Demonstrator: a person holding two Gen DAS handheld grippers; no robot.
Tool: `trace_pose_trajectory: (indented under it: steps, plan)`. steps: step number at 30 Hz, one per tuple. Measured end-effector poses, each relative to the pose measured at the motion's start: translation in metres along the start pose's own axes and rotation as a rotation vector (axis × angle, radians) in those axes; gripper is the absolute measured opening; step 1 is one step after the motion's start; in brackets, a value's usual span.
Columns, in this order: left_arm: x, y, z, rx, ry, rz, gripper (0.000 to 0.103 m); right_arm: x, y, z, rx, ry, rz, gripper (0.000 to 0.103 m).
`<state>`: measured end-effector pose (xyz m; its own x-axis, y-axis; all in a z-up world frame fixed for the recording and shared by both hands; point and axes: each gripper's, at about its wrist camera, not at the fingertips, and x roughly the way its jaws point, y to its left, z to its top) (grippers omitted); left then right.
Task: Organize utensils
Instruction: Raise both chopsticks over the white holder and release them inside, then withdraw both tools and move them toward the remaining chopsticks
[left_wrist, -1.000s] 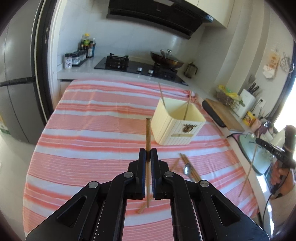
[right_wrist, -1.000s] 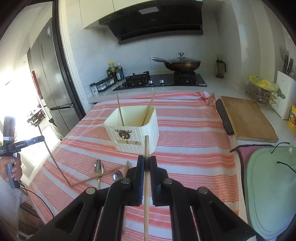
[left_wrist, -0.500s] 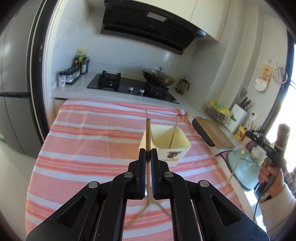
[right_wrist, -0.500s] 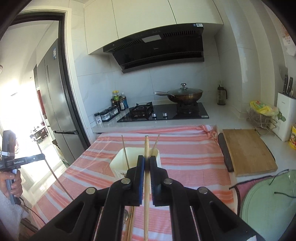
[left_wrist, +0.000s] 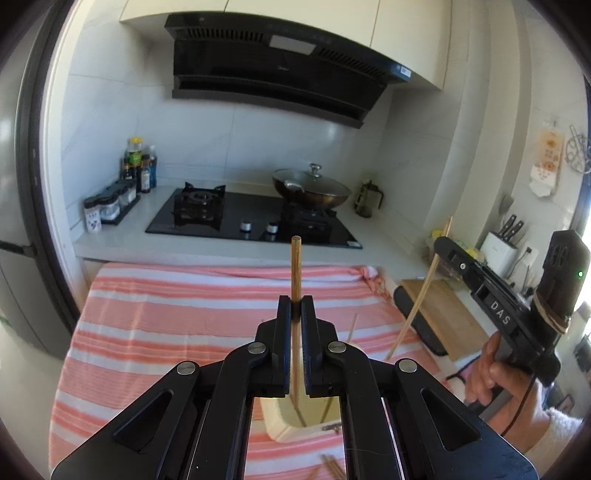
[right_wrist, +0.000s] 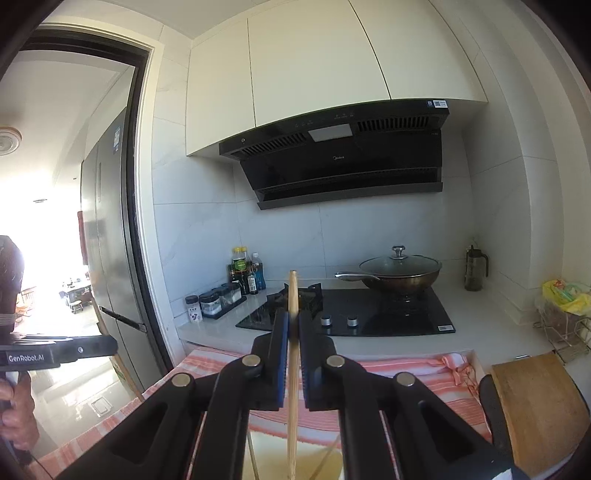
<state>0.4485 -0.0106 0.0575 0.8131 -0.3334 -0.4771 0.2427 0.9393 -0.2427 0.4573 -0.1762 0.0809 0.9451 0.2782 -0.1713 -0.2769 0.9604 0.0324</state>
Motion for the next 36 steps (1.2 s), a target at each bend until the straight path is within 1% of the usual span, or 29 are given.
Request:
trace_pose_trajectory:
  steps: [2, 4, 7, 10, 11, 12, 13, 14, 15, 17, 18, 19, 20, 21, 22, 23, 26, 28, 30, 31, 33, 36]
  plan:
    - [0.027, 0.002, -0.006, -0.020, 0.047, -0.003, 0.003, 0.024, 0.003, -0.015, -0.011, 0.026, 0.004, 0.006]
    - [0.051, 0.003, -0.013, -0.030, 0.108, -0.004, 0.003, 0.048, 0.005, -0.034, -0.025, 0.080, 0.009, 0.006]
    - [0.082, 0.006, -0.029, -0.038, 0.204, -0.003, 0.003, 0.076, 0.004, -0.068, -0.019, 0.203, 0.039, 0.006]
    - [0.102, 0.004, -0.045, -0.021, 0.287, -0.004, 0.004, 0.094, 0.005, -0.099, -0.022, 0.343, 0.078, 0.008]
    - [0.103, 0.003, -0.052, -0.009, 0.304, 0.007, 0.008, 0.097, 0.006, -0.107, -0.033, 0.383, 0.087, 0.008]
    - [0.102, 0.001, -0.057, 0.003, 0.317, 0.007, 0.017, 0.098, 0.007, -0.112, -0.050, 0.415, 0.089, 0.017]
    - [0.098, 0.001, -0.062, 0.017, 0.324, 0.007, 0.022, 0.094, 0.007, -0.115, -0.063, 0.426, 0.084, 0.029]
    - [0.092, -0.001, -0.065, 0.031, 0.325, 0.014, 0.031, 0.086, 0.007, -0.114, -0.067, 0.416, 0.084, 0.035]
    - [0.084, -0.002, -0.069, 0.050, 0.325, 0.026, 0.037, 0.076, 0.006, -0.111, -0.069, 0.402, 0.084, 0.043]
    - [0.064, -0.005, -0.076, 0.088, 0.332, 0.032, 0.042, 0.051, 0.006, -0.102, -0.071, 0.391, 0.088, 0.044]
    - [0.051, -0.005, -0.081, 0.107, 0.334, 0.023, 0.050, 0.037, 0.005, -0.097, -0.070, 0.393, 0.096, 0.045]
    - [0.036, -0.004, -0.089, 0.127, 0.337, 0.021, 0.055, 0.020, 0.006, -0.095, -0.076, 0.396, 0.098, 0.048]
    - [0.018, -0.004, -0.100, 0.150, 0.338, 0.024, 0.063, 0.001, 0.006, -0.093, -0.088, 0.398, 0.093, 0.050]
    - [-0.001, -0.004, -0.115, 0.171, 0.339, 0.027, 0.069, -0.019, 0.007, -0.094, -0.103, 0.402, 0.084, 0.055]
    - [-0.015, -0.004, -0.128, 0.186, 0.343, 0.026, 0.072, -0.040, 0.008, -0.097, -0.119, 0.412, 0.073, 0.058]
    - [-0.033, -0.005, -0.147, 0.196, 0.348, 0.025, 0.075, -0.061, 0.010, -0.104, -0.132, 0.425, 0.065, 0.058]
    - [-0.073, -0.006, -0.208, 0.185, 0.381, 0.035, 0.075, -0.125, 0.013, -0.141, -0.139, 0.465, 0.052, 0.059]
    - [-0.090, -0.007, -0.246, 0.134, 0.406, 0.042, 0.075, -0.161, 0.013, -0.176, -0.126, 0.492, 0.023, 0.061]
    - [-0.101, -0.006, -0.276, 0.070, 0.419, 0.061, 0.075, -0.189, 0.012, -0.216, -0.102, 0.537, -0.033, 0.061]
    - [-0.105, -0.007, -0.287, 0.032, 0.419, 0.065, 0.075, -0.198, 0.010, -0.233, -0.079, 0.562, -0.058, 0.061]
    - [-0.109, -0.006, -0.295, -0.025, 0.399, 0.059, 0.075, -0.214, 0.005, -0.263, -0.032, 0.602, -0.115, 0.061]
    - [-0.113, -0.007, -0.295, -0.047, 0.364, 0.055, 0.075, -0.228, 0.000, -0.294, -0.006, 0.656, -0.171, 0.061]
